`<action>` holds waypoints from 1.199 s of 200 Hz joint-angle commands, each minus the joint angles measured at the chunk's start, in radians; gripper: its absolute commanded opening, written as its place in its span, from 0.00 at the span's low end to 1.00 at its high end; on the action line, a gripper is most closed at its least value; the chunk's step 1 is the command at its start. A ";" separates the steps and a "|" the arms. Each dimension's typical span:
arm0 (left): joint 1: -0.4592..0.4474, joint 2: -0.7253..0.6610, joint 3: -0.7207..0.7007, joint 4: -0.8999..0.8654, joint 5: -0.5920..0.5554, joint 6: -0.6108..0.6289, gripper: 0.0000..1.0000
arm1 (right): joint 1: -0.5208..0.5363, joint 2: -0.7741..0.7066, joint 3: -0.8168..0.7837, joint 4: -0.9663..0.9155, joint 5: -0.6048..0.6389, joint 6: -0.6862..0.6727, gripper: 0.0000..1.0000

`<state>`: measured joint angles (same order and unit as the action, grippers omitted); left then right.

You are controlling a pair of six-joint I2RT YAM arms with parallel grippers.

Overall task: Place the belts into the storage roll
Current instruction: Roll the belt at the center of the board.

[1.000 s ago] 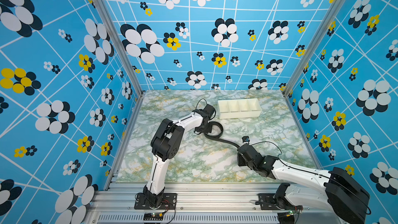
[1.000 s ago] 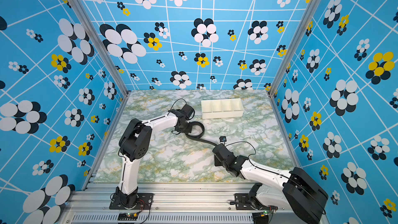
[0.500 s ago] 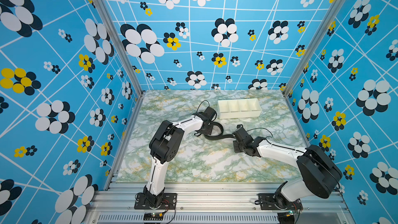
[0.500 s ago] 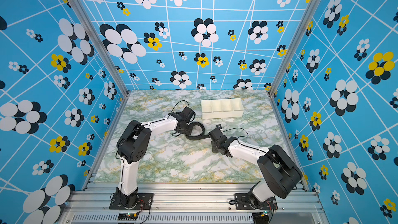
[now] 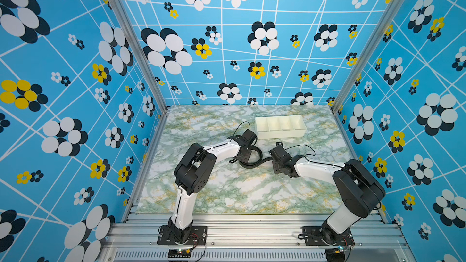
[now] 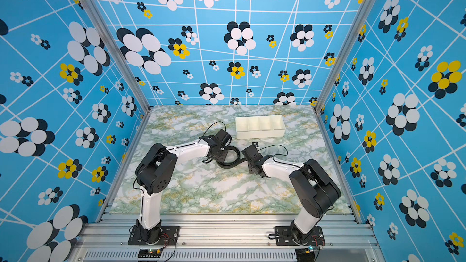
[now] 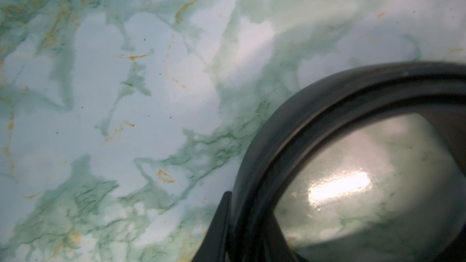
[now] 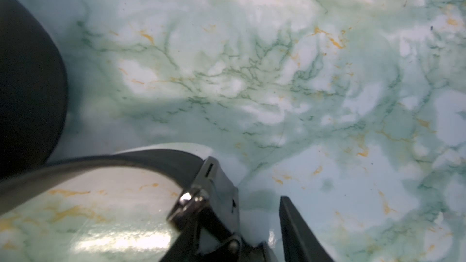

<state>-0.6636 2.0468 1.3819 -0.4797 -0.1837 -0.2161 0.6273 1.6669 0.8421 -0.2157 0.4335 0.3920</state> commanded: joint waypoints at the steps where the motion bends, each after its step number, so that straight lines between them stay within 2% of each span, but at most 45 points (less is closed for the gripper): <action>1: -0.044 0.098 -0.104 -0.276 0.129 0.046 0.00 | -0.006 -0.029 -0.002 0.068 0.077 0.004 0.52; 76: -0.053 0.090 -0.101 -0.289 0.130 0.046 0.00 | -0.030 0.066 0.115 0.039 0.114 -0.034 0.55; 87: -0.054 0.092 -0.102 -0.289 0.131 0.047 0.00 | -0.035 0.084 0.135 0.022 0.113 -0.048 0.60; 104: -0.054 0.095 -0.100 -0.290 0.131 0.049 0.00 | -0.034 0.094 0.137 0.025 0.102 -0.074 0.77; 113: -0.054 0.098 -0.098 -0.291 0.131 0.049 0.00 | -0.035 0.093 0.134 0.032 0.093 -0.084 0.82; 136: -0.053 0.103 -0.096 -0.291 0.135 0.051 0.00 | -0.034 0.072 0.113 0.056 0.078 -0.103 0.82; 167: -0.054 0.098 -0.099 -0.287 0.134 0.052 0.00 | -0.037 0.045 0.100 0.040 0.123 -0.052 0.82; 206: -0.080 0.075 -0.110 -0.271 0.138 0.074 0.00 | -0.044 0.101 0.131 0.020 0.132 -0.002 0.82; 240: -0.103 0.072 -0.112 -0.270 0.128 0.078 0.00 | -0.048 0.161 0.180 0.052 0.053 0.000 0.80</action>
<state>-0.7074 2.0281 1.3598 -0.5011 -0.1841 -0.1677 0.5903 1.7905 0.9825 -0.1757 0.5343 0.3634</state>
